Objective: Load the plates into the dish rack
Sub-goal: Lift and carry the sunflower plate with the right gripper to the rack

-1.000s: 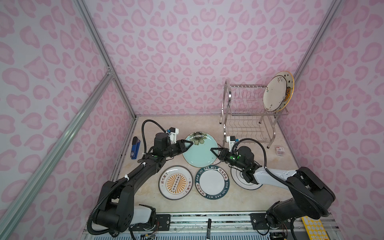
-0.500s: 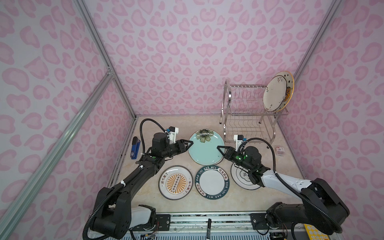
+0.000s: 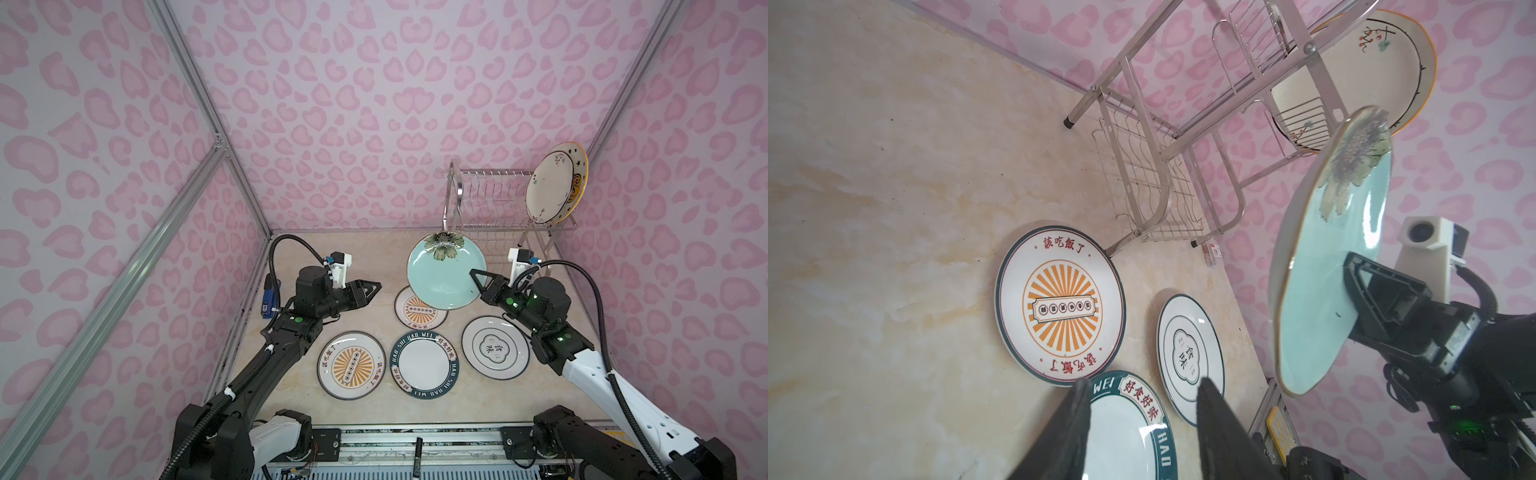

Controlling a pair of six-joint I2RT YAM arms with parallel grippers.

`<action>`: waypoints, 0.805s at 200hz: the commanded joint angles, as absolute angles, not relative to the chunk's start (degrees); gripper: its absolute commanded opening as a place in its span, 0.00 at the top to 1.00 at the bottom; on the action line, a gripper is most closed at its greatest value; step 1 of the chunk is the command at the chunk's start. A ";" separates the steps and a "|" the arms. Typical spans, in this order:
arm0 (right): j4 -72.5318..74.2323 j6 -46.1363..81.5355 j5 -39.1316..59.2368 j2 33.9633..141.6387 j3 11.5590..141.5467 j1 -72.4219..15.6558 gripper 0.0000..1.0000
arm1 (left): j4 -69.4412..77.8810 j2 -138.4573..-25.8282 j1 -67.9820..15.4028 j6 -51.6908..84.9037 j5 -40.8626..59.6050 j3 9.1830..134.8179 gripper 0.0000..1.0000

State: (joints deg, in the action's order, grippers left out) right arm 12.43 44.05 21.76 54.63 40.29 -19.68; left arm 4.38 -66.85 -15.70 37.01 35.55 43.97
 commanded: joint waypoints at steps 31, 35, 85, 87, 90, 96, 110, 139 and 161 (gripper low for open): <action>12.45 41.54 28.93 52.68 51.49 -12.51 1.00 | 5.57 -68.32 -15.60 37.03 35.85 44.50 0.56; 12.12 41.39 29.21 52.87 52.39 -11.94 1.00 | 5.83 -68.50 -15.59 37.16 36.00 44.47 0.56; 15.25 42.60 31.28 58.46 62.20 -2.95 1.00 | 7.10 -69.39 -15.56 38.32 36.74 44.38 0.56; 15.46 42.67 31.35 58.85 62.55 -2.50 1.00 | 6.98 -69.33 -15.56 38.32 36.74 44.43 0.56; 15.67 42.71 31.42 59.33 63.10 -2.01 1.00 | 6.88 -69.28 -15.56 38.32 36.82 44.36 0.56; 15.97 42.71 31.41 60.34 64.23 -1.09 1.00 | 6.77 -69.11 -15.60 38.23 36.96 44.39 0.57; 16.75 42.54 31.55 62.78 66.99 0.92 1.00 | 6.00 -68.28 -15.58 37.78 36.85 44.31 0.57; 16.99 41.92 31.55 67.12 72.75 3.85 1.00 | 4.20 -66.25 -15.62 36.70 35.48 43.79 0.57; 14.96 39.68 29.94 70.41 78.16 5.24 1.00 | 3.69 -65.44 -15.60 36.47 35.13 43.44 0.58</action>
State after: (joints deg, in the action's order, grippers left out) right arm 9.37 40.93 30.61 68.31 73.91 4.21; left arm 4.38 -66.26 -15.68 37.71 35.88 43.81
